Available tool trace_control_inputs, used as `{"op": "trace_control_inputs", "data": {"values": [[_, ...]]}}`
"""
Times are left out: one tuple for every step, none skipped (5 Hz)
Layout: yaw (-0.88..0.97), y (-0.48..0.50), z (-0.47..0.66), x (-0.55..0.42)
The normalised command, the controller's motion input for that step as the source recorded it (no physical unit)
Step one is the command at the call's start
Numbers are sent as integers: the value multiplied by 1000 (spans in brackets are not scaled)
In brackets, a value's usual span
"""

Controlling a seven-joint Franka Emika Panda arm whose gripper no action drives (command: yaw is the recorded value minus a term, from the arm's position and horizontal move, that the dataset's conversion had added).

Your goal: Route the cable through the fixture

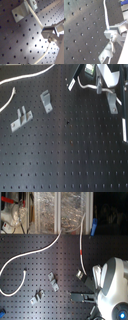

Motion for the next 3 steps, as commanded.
{"op": "trace_control_inputs", "data": {"values": [[-63,59,466,-71],[-77,26,342,-4],[-63,5,140,4]]}}
